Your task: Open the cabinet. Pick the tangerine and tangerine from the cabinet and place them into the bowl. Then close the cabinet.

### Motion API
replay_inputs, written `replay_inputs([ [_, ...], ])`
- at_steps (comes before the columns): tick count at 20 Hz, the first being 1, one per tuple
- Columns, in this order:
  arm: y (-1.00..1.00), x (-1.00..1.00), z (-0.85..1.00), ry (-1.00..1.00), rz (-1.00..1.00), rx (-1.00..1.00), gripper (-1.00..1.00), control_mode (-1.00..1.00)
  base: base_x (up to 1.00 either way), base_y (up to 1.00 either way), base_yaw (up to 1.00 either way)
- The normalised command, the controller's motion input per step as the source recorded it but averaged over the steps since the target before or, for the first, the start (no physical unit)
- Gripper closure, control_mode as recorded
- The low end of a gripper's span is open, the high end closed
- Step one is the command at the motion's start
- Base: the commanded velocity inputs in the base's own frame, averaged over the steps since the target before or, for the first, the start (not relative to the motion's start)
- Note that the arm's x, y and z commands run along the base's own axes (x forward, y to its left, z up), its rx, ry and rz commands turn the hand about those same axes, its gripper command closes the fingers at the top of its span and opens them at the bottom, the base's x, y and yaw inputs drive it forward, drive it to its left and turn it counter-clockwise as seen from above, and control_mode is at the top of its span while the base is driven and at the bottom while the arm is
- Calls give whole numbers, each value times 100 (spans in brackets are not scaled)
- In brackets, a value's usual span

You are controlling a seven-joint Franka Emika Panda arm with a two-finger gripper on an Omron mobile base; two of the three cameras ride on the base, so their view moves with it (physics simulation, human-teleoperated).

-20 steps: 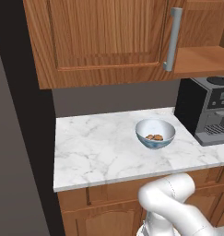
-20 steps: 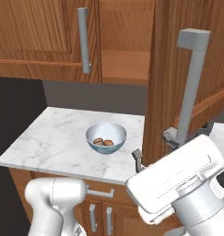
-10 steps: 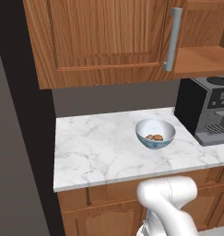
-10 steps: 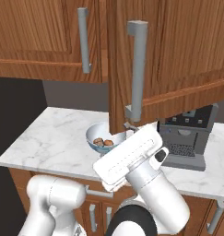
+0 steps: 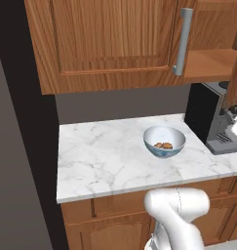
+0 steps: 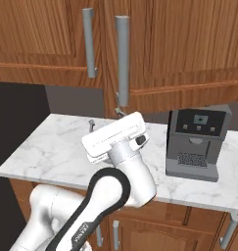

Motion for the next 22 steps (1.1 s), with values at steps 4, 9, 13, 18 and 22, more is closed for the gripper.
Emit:
replay_inputs([
  [4, 40, 100, 53, 9, -18, 3, -100, -100, 0, 0, 0],
  [9, 27, 100, 85, 15, -17, 6, -100, -100, 0, 0, 0],
  [13, 33, 100, 53, 11, -14, 3, -100, -100, 0, 0, 0],
  [18, 45, 100, 0, 2, -10, 0, -100, -100, 0, 0, 0],
  [22, 58, 100, 0, 18, -9, 0, -100, -100, 0, 0, 0],
])
